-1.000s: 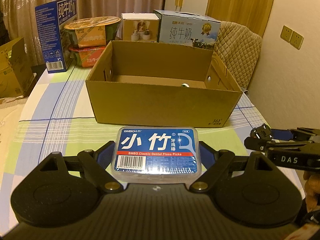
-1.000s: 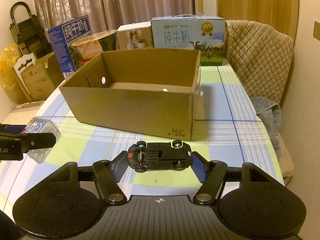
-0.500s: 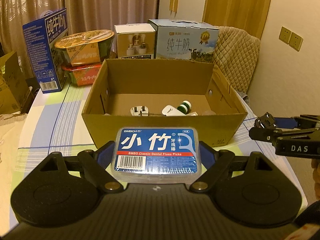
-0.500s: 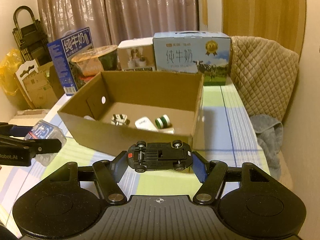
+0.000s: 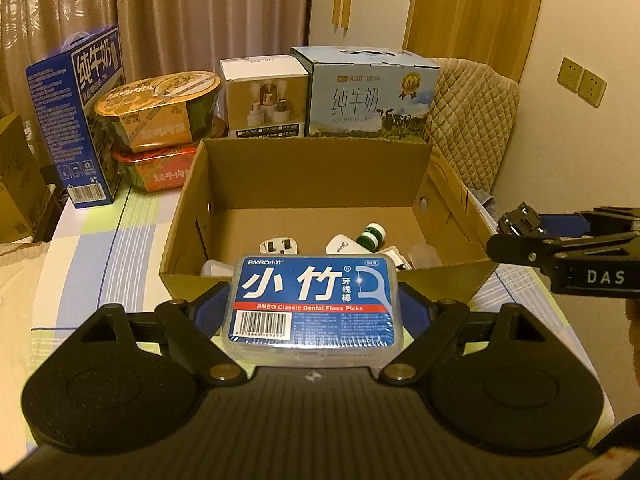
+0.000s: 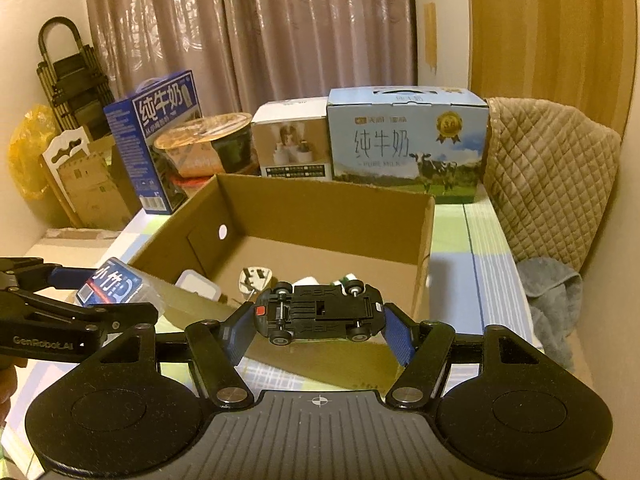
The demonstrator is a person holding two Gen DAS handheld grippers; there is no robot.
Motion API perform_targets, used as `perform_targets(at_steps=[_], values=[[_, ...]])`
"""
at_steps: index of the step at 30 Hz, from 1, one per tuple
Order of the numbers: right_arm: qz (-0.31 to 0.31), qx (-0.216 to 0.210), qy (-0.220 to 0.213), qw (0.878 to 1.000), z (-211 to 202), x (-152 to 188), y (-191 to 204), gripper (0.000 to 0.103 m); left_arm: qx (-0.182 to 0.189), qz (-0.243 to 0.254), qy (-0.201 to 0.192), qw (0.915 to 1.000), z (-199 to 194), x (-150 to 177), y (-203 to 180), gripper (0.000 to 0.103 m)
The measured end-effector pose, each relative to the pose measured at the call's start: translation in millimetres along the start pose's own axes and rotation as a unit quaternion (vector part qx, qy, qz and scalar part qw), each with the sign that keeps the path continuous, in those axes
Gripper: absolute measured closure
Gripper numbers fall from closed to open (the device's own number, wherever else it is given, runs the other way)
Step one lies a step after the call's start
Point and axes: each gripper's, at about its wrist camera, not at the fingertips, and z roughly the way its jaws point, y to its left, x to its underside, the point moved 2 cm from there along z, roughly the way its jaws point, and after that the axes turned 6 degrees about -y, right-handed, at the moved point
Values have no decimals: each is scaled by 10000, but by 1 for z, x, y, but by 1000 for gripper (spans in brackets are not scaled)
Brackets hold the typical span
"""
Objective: Organize rigid objects
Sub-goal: 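Carry the floss box and toy car over the box with both tools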
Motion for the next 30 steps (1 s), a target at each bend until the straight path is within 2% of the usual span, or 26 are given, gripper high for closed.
perform_targets(at_steps=[18, 30], values=[[-299, 74, 229, 9993, 53, -48, -15, 39, -62, 354, 94, 9993, 40, -64, 36, 19], [-204, 44, 607, 9979, 85, -32, -19, 39, -93, 666, 460, 9967, 79, -60, 30, 19]])
